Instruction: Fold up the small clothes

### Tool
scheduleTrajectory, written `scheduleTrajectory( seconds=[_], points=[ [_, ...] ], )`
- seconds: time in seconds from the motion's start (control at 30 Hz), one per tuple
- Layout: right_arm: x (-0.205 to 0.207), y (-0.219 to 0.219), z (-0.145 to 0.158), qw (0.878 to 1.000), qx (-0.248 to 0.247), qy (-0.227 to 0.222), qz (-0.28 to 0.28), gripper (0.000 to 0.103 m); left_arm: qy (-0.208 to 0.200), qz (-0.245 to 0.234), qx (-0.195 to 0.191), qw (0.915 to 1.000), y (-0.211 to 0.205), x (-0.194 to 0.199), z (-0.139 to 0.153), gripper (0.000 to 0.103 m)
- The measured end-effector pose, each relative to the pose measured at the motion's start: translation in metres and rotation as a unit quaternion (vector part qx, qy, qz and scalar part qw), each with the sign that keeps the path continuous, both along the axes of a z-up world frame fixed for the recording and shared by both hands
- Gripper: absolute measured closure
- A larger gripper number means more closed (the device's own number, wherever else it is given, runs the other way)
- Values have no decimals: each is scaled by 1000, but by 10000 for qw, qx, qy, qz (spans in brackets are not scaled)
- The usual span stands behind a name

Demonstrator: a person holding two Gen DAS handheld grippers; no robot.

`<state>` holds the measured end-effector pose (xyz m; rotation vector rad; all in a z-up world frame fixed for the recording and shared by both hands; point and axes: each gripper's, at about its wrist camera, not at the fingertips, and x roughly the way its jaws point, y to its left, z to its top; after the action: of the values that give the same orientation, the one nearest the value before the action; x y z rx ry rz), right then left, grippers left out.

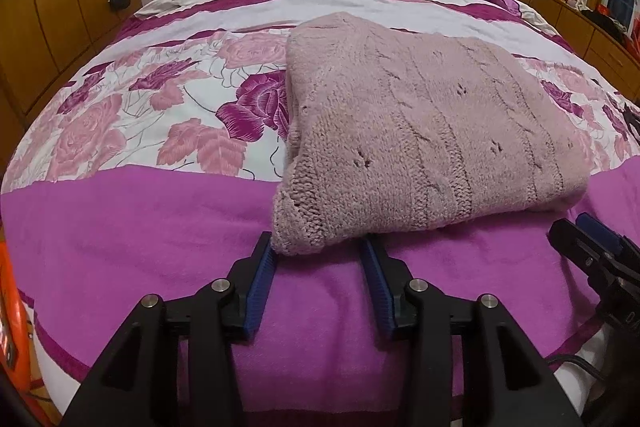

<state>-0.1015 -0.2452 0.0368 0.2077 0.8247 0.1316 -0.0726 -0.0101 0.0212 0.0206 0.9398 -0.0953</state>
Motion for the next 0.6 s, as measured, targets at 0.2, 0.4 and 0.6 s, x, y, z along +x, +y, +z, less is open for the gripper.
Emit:
scheduleTrajectory(
  seconds=[0.2, 0.4, 0.6],
  points=[
    [0, 1, -1, 10000, -7, 4, 0, 21, -22, 6, -32, 10000, 1, 0, 0, 81],
    [1, 1, -1, 10000, -10, 5, 0, 21, -14, 17, -54, 10000, 1, 0, -1, 81],
    [1, 1, -1, 10000, -8, 3, 0, 21, -15, 16, -53, 10000, 1, 0, -1, 81]
  ],
)
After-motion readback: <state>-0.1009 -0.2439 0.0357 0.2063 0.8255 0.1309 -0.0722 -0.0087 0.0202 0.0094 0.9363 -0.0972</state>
